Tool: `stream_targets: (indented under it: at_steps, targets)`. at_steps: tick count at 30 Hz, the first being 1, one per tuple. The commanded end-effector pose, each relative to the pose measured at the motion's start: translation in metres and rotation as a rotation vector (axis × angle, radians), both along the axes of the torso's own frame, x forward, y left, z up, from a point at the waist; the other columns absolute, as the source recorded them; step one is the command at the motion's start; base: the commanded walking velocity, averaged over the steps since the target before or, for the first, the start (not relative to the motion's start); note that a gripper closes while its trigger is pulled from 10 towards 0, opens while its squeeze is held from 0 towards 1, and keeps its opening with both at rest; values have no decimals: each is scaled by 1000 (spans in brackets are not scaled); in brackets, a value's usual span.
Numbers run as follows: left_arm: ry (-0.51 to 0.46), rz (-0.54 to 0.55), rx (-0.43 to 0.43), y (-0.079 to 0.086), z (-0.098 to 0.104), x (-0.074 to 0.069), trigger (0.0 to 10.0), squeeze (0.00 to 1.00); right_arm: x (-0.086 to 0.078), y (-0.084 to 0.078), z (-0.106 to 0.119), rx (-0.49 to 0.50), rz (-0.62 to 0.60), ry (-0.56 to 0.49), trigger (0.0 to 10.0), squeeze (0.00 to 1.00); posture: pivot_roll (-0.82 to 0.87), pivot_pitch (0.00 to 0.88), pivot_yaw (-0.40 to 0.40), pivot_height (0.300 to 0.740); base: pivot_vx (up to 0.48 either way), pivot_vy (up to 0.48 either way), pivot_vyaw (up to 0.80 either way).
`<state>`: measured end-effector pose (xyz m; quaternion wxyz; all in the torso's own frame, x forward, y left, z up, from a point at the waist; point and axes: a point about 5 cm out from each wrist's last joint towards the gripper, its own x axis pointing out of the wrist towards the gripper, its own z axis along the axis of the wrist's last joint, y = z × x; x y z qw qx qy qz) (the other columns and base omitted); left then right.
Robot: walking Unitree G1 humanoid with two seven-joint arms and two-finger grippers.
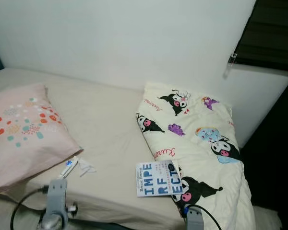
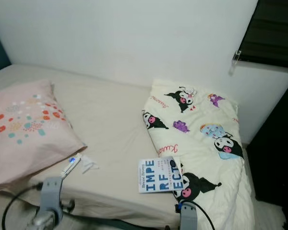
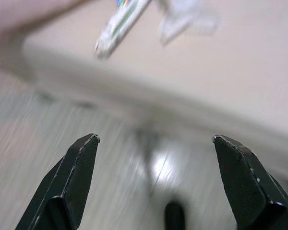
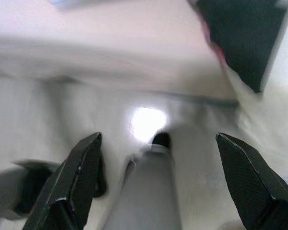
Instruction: Clean up the room
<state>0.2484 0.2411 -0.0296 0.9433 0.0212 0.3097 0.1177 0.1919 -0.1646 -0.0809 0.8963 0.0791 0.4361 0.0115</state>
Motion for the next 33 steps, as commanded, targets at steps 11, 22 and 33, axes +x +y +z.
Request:
stream_targets:
  at_steps: [11, 22, 33]
  targets:
    - [-23, -38, -89, -20, -5, 0, 10000, 0, 95, -17, 71, 137, 1, -340, 10000, 0, -8, 0, -74, 695, 0, 0, 0]
    - [-99, 28, -300, -25, -4, 1, 10000, 0, 109, -16, 86, 236, -14, -400, 10000, 0, 2, 0, -80, 655, 0, 0, 0]
    - [-352, 22, -554, -27, 27, 32, 10000, 0, 117, -21, 96, 322, -77, -447, 10000, 0, 8, 0, -87, 620, 0, 0, 0]
